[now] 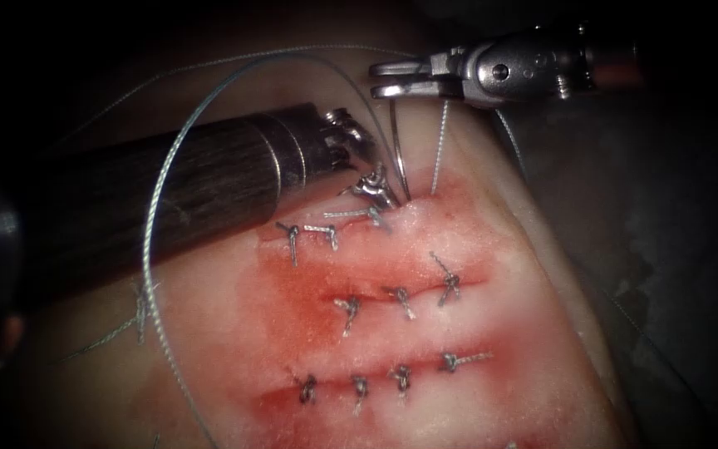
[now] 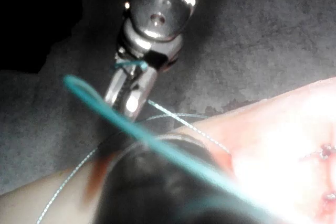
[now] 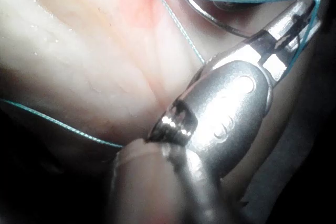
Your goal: Wound Closure
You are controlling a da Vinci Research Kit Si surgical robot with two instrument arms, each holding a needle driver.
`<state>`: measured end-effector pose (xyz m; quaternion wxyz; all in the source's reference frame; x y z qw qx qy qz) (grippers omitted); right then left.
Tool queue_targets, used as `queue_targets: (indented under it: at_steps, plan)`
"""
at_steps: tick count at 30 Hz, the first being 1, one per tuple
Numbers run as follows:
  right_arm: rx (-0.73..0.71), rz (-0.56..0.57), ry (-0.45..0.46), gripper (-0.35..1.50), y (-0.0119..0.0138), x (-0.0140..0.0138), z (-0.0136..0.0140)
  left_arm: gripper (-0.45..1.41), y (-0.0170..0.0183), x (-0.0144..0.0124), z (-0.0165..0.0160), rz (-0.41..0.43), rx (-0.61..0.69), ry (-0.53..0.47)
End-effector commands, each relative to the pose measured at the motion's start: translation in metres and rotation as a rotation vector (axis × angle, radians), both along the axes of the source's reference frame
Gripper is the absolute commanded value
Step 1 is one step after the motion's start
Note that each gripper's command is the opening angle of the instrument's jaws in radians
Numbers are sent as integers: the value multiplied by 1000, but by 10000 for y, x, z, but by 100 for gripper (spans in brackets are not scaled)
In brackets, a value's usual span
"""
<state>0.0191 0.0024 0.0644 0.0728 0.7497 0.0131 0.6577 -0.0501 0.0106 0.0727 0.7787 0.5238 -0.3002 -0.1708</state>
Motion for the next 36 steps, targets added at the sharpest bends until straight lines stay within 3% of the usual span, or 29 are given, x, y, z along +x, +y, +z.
queue_targets:
  at_steps: [1, 15, 26, 36]
  plan:
    - [-5, 0, 4, -35, 7, 8, 3, -45, 13, -5, 0, -2, -4, -3]
    - [13, -7, -1, -35, 5, 7, 3, -45, 13, -5, -1, -1, -6, -1]
    - [112, -21, -9, -35, 5, 7, 4, -45, 13, -5, -1, -1, -6, -1]
    - [86, -5, -8, -35, 6, 8, 2, -45, 13, -5, -1, -1, -6, -1]
